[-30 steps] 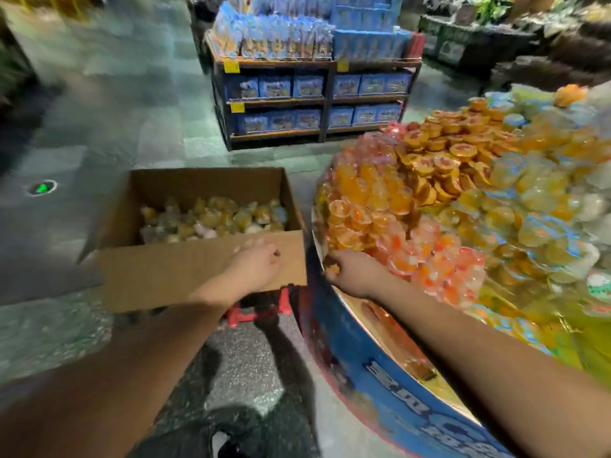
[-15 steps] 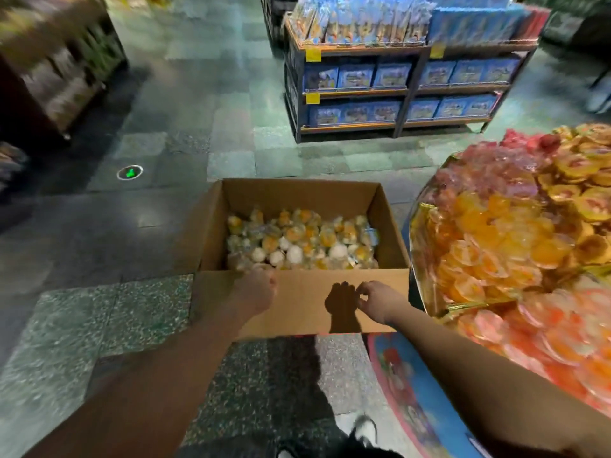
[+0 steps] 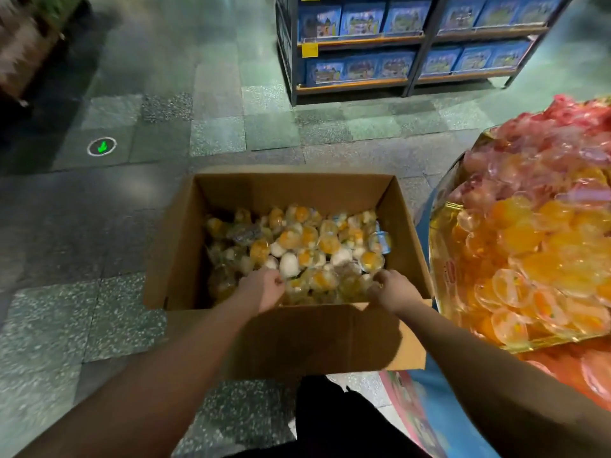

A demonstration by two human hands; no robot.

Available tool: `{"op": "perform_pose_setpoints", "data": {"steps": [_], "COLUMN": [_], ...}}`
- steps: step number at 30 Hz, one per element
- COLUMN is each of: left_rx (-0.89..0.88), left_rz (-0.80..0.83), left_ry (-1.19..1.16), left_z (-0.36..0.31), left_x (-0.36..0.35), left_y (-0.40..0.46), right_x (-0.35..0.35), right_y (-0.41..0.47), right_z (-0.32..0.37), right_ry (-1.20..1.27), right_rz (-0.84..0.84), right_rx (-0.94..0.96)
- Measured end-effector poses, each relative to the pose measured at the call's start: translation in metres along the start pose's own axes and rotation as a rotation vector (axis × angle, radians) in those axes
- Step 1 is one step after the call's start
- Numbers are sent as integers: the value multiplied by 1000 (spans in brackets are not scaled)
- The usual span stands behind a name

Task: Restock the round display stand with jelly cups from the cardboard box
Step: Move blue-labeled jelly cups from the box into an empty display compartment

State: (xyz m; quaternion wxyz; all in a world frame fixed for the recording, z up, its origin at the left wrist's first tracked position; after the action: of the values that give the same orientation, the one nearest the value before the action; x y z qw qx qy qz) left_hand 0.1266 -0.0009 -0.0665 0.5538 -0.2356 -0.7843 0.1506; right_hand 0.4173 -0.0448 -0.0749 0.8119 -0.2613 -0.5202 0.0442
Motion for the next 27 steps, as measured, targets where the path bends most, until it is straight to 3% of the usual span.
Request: {"op": "perform_pose_setpoints", "data": {"steps": [5, 17, 27], "left_rx": [16, -249, -365], "left_rz": [129, 391, 202], "left_ry": [96, 525, 480], "left_z": [-28, -71, -94], "left_x": [-30, -113, -130], "left_y": [64, 148, 171], "right_x": [-17, -89, -96], "right_y": [55, 121, 125], "right_z": [-18, -21, -20], "right_ry": [25, -113, -52], "right_rz": [170, 311, 277], "right_rx": [-105, -147, -196]}}
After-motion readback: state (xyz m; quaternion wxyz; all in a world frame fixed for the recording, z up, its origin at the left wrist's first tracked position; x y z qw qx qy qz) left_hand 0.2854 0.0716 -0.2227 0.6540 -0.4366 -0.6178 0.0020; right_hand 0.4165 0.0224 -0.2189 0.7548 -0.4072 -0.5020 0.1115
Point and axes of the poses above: each hand's wrist, its own y-axis towards the middle knuckle, its own x-axis out of the back of the hand, z = x × y, the point moved 7 cm from there along y, towards the middle knuckle, and after that the axes turned 4 degrees about y, right-handed, at the moved point
